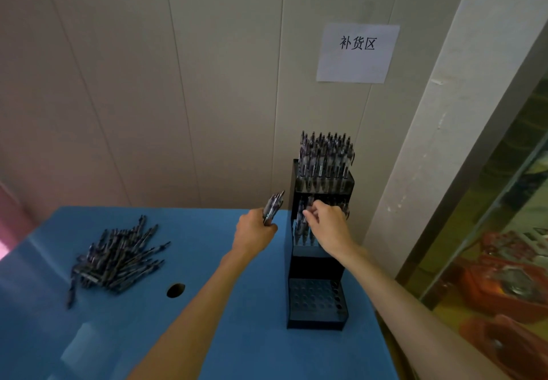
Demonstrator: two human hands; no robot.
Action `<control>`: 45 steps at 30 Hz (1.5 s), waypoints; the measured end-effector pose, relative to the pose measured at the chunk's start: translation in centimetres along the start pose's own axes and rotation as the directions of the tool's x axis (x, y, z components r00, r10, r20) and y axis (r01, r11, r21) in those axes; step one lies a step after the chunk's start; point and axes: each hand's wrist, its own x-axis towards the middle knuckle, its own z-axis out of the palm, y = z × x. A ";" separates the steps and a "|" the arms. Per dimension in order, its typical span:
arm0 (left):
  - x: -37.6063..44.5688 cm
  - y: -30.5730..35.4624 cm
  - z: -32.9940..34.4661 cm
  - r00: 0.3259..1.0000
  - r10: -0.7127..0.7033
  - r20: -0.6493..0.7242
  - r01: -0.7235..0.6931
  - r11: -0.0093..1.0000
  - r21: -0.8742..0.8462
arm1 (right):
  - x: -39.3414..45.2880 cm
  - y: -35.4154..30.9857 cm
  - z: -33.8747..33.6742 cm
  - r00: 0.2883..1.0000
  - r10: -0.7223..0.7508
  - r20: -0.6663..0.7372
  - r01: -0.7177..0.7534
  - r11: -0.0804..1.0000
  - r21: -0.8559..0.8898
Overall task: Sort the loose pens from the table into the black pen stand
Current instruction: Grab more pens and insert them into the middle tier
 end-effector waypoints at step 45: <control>-2.2 4.3 2.2 0.992 0.069 0.104 -0.067 0.998 -0.021 | -1.9 -0.9 -1.6 0.952 0.204 0.227 -0.305 0.684 0.663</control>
